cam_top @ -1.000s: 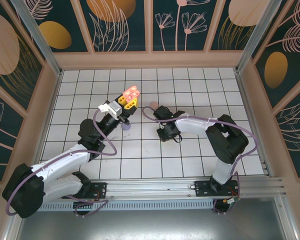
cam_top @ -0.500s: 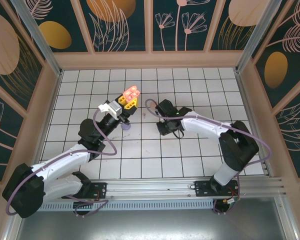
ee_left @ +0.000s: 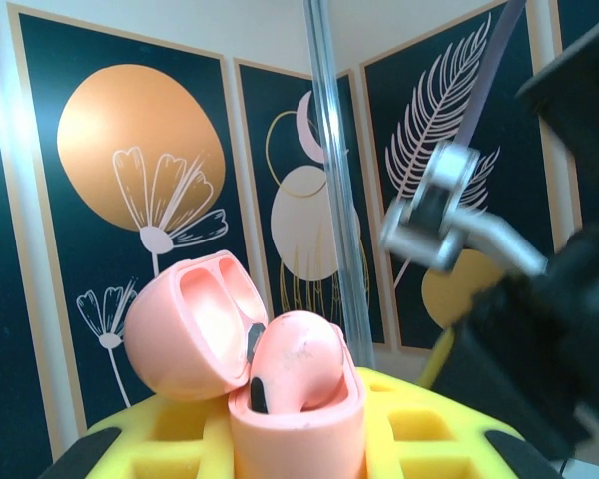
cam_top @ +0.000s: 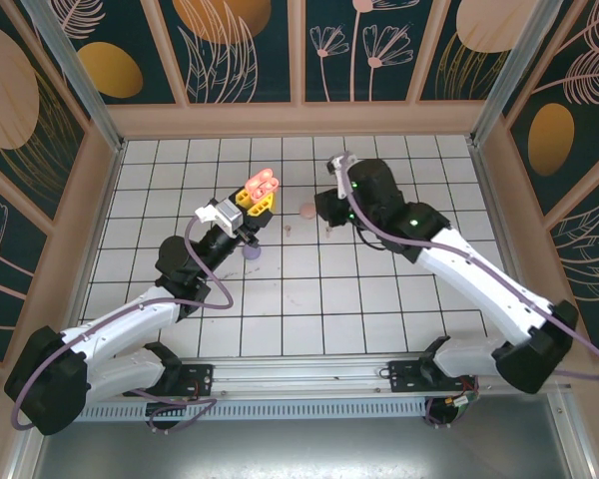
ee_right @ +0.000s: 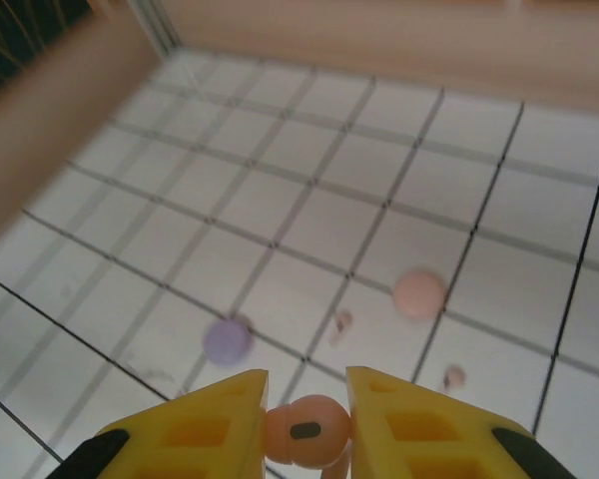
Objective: Insert the wireless bluetooth earbuds into the charging case
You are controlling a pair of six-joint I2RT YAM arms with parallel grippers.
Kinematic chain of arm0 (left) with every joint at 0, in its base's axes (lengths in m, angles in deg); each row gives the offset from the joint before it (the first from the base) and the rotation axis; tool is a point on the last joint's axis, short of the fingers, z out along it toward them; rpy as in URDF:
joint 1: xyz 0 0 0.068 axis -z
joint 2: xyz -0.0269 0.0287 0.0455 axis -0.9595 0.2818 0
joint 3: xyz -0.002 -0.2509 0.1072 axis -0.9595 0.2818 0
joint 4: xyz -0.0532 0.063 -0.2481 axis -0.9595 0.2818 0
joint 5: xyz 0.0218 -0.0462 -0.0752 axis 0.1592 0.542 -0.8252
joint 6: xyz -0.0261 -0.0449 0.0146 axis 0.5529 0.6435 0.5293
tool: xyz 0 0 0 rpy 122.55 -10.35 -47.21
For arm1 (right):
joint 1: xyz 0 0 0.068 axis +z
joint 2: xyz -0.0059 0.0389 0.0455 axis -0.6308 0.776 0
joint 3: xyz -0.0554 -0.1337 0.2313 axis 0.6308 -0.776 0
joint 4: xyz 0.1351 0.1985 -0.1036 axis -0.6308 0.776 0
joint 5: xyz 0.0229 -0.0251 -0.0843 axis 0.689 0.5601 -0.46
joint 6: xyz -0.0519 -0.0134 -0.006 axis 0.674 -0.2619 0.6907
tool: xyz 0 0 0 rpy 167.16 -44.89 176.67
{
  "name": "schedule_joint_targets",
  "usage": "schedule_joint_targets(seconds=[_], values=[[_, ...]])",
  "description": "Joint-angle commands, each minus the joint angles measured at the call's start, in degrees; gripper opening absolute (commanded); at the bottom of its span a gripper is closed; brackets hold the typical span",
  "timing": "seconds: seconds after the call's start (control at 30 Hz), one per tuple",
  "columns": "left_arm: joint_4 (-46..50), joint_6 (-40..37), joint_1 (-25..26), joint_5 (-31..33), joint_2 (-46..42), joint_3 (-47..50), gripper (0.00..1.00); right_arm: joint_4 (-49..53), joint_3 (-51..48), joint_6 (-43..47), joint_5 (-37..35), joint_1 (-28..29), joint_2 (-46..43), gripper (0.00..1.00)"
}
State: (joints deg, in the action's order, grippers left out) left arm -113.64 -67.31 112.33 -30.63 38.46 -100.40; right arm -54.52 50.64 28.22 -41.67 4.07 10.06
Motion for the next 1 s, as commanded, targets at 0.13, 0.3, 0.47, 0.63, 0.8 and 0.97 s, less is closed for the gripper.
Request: schedule_joint_targets(seconds=[0.13,0.3,0.47,0.63,0.8,0.97], values=[[-0.87,-0.39,0.39,-1.33,0.77,-2.65,0.0,-16.49,2.81,1.56,3.53,-0.2,-5.82,0.26],[-0.83,-0.07,0.35,-1.67,1.65,-3.39,0.0,-25.14,3.24,1.87,7.61,-0.11,-5.44,0.26],[-0.79,0.13,0.41,-1.76,2.25,-3.87,0.0,-31.87,2.93,0.22,11.84,-0.02,-3.59,0.25],[-0.75,0.73,0.41,-2.07,2.8,-4.39,0.0,-36.04,2.45,-2.36,15.11,0.13,-1.42,0.26],[-0.76,0.97,0.41,-2.05,3.15,-4.87,0.0,-39.42,0.93,-4.84,18.05,0.33,0.04,0.26],[-0.66,1.22,0.41,-2.11,3.51,-5.38,0.0,-40.81,-0.36,-5.52,19.22,0.9,1.01,0.26]])
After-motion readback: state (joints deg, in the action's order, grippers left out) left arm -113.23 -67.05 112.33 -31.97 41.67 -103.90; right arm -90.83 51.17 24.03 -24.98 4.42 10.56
